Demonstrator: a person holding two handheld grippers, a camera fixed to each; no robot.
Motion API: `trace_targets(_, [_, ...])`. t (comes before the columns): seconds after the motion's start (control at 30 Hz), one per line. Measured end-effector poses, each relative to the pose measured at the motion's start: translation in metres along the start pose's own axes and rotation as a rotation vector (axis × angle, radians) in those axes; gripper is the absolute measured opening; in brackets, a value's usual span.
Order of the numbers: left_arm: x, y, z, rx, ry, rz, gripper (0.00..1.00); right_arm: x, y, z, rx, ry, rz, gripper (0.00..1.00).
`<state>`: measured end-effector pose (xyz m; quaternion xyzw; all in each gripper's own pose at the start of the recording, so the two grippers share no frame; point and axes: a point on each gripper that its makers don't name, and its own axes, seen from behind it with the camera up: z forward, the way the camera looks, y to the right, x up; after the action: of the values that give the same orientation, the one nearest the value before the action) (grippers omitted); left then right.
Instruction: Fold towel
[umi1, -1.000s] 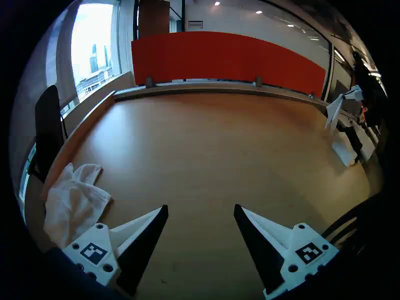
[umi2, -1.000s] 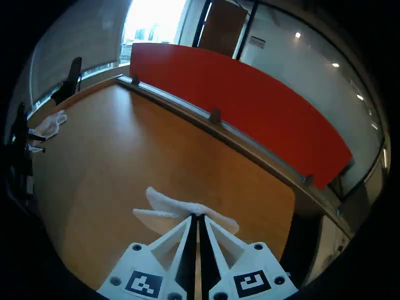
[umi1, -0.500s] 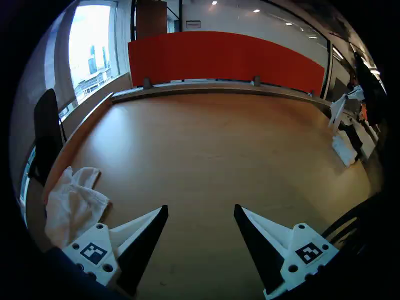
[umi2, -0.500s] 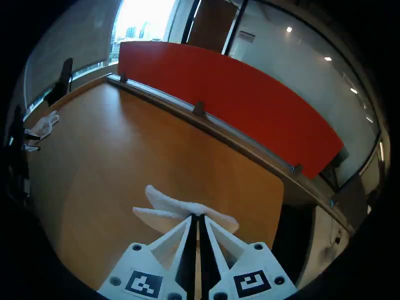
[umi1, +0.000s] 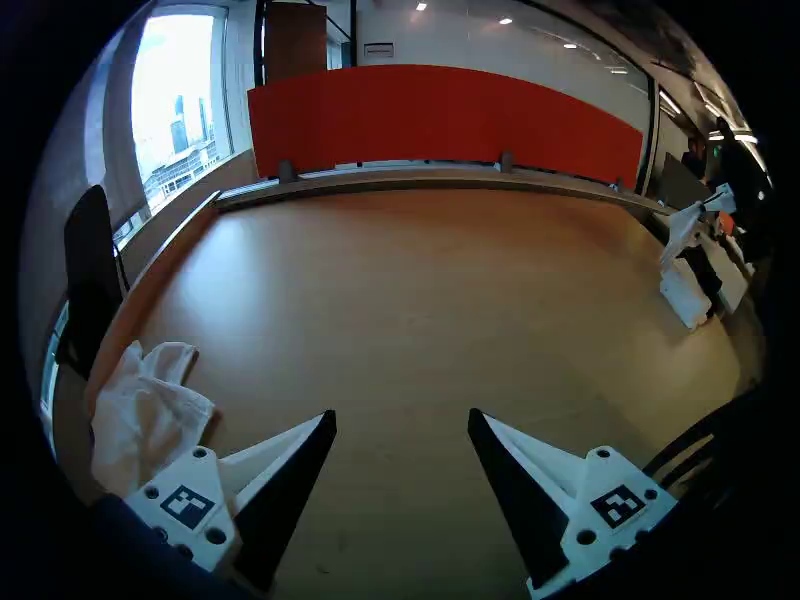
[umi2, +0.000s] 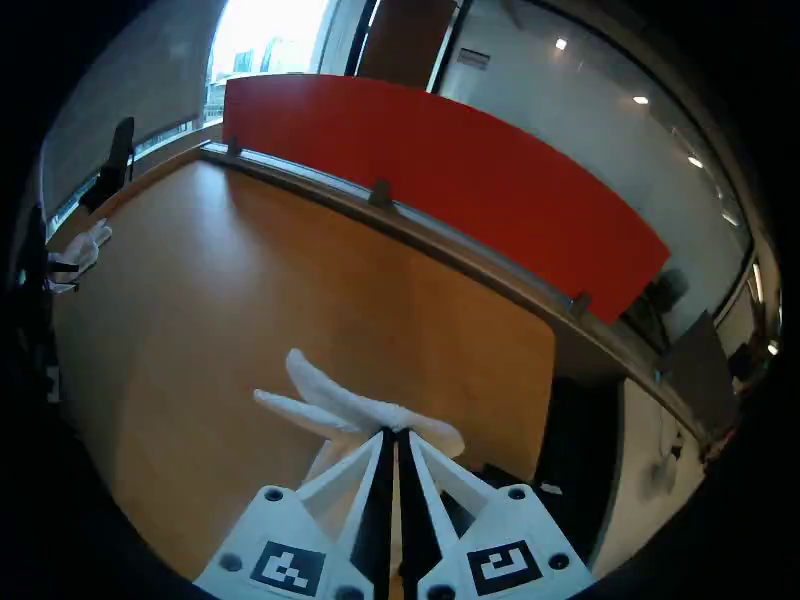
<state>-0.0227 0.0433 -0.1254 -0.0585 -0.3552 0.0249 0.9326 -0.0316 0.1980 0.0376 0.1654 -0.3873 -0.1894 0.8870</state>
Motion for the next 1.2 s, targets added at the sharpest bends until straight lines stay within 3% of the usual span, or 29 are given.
trace_targets(0.67, [-0.008,-0.002,-0.007,-0.003,-0.007,0.014,0.98,-0.113,-0.002,-0.018,-0.023,-0.132,0.146,0.03])
trace_targets(1.2, [-0.011,-0.005,-0.011,0.003,-0.011,0.014,0.98,-0.169,-0.001,-0.013,-0.043,-0.245,0.223,0.03])
